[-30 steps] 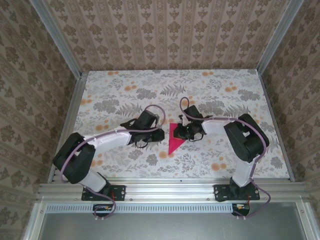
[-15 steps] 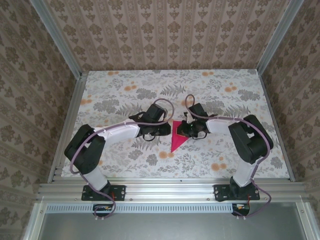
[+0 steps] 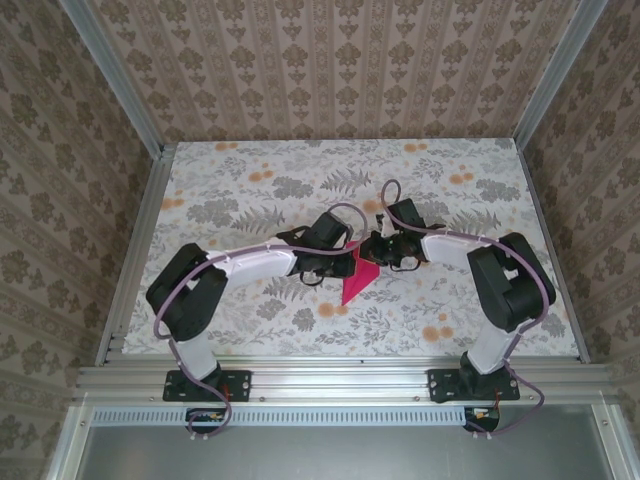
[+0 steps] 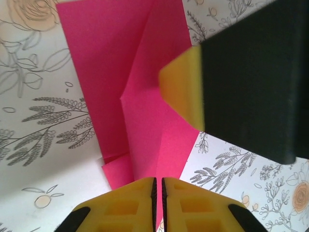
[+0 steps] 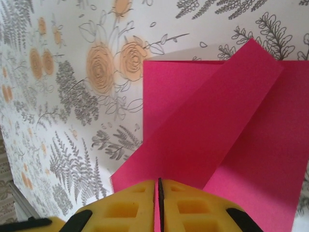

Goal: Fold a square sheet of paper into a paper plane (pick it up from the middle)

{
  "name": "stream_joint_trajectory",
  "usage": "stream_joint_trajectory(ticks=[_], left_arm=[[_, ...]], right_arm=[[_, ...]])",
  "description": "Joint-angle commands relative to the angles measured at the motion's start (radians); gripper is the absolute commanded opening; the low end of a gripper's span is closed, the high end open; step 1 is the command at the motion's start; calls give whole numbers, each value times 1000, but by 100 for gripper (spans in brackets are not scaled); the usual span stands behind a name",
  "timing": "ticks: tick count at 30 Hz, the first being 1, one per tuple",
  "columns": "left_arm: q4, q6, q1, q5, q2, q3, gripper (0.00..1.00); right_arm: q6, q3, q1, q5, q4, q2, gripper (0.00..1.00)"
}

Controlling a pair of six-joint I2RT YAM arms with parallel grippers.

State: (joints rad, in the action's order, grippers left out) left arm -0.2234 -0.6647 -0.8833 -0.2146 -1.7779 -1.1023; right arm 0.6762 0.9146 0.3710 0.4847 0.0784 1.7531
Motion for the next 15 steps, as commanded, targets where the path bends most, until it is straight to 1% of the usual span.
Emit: stream_joint_trajectory(ticks=[1, 4, 7, 9, 11, 15], left_arm=[[-10, 25, -6, -19, -45, -34, 13], [-18, 25, -8, -19, -85, -45, 12], [-44, 25, -16, -6, -117, -58, 8], [-49, 22, -23, 13, -120, -46, 8], [-49, 20, -24, 12, -125, -37, 7], [-48, 22, -24, 6, -125, -21, 6]], right_arm=[[-11, 33, -3, 17, 1, 53, 12], [-17, 38, -3, 5, 17, 74, 12], [-27, 35, -4, 14, 30, 66, 15], [-38, 31, -4, 12, 59, 25, 20], [-57, 25, -9, -13, 102, -35, 27], [-75, -11, -32, -67, 168, -130, 35]])
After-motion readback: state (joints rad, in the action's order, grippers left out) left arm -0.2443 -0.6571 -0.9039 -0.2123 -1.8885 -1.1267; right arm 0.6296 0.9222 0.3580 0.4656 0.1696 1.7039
